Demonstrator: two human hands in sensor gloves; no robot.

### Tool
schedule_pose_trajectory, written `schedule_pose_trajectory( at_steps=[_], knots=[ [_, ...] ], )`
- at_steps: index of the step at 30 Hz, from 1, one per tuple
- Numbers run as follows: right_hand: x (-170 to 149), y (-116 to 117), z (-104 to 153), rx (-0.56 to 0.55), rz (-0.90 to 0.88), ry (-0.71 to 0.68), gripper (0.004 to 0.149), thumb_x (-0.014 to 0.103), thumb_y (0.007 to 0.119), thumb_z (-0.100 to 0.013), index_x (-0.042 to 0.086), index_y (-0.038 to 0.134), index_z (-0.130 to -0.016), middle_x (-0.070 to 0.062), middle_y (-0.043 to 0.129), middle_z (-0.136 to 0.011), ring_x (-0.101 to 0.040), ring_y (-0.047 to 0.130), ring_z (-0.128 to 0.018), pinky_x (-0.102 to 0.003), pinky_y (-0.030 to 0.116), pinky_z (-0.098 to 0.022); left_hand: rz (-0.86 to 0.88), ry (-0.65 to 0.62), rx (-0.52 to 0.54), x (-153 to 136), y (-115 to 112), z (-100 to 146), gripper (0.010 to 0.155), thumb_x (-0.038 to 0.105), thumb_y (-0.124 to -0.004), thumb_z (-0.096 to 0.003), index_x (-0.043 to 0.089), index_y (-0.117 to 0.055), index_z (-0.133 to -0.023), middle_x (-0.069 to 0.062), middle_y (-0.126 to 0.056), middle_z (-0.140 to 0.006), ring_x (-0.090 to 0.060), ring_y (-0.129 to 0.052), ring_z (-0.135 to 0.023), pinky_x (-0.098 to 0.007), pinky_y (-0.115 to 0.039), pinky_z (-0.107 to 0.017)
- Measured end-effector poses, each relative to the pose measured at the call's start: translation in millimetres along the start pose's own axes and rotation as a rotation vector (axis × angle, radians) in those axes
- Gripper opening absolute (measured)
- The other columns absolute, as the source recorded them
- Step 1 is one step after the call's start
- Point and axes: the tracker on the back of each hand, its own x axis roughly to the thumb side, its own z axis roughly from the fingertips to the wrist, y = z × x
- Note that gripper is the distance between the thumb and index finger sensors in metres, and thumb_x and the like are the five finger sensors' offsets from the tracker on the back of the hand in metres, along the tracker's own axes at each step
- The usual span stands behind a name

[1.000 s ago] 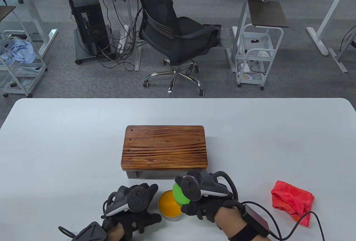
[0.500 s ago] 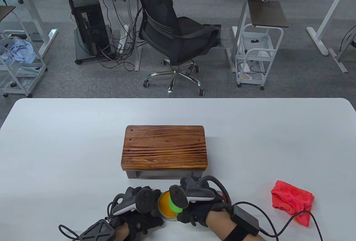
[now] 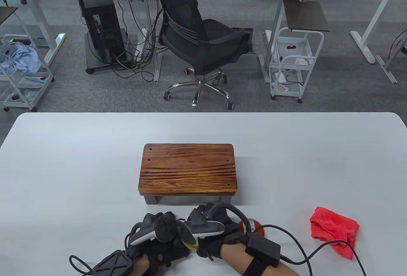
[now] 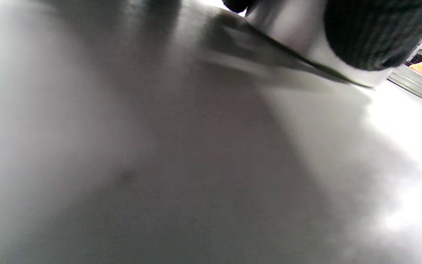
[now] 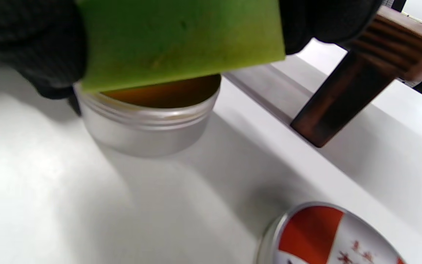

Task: Dip and apply wood wax on stool

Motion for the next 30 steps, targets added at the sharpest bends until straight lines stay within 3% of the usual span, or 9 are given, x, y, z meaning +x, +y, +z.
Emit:
schedule_pose_trajectory(
  at_steps=[30],
  knots=[
    [-15.2,19.9,5.2,-0.145,-0.306,-0.061,0.088,0.067,0.086,-0.044,0.025,0.051,-0.113,-0.018,0.047,-0.112,-0.038,0.069,-0.089,-0.066,0.065,-0.067,0.012,-0.006,-0.005,-1.0,1.2,-0.9,0.081,0.067,-0.077,-0.0519,0.031,-0.034,-0.110,-0.023,-0.011,-0.116,-0.055,-0.009,-0.100,-0.077,-0.022,-0.067]
  ],
)
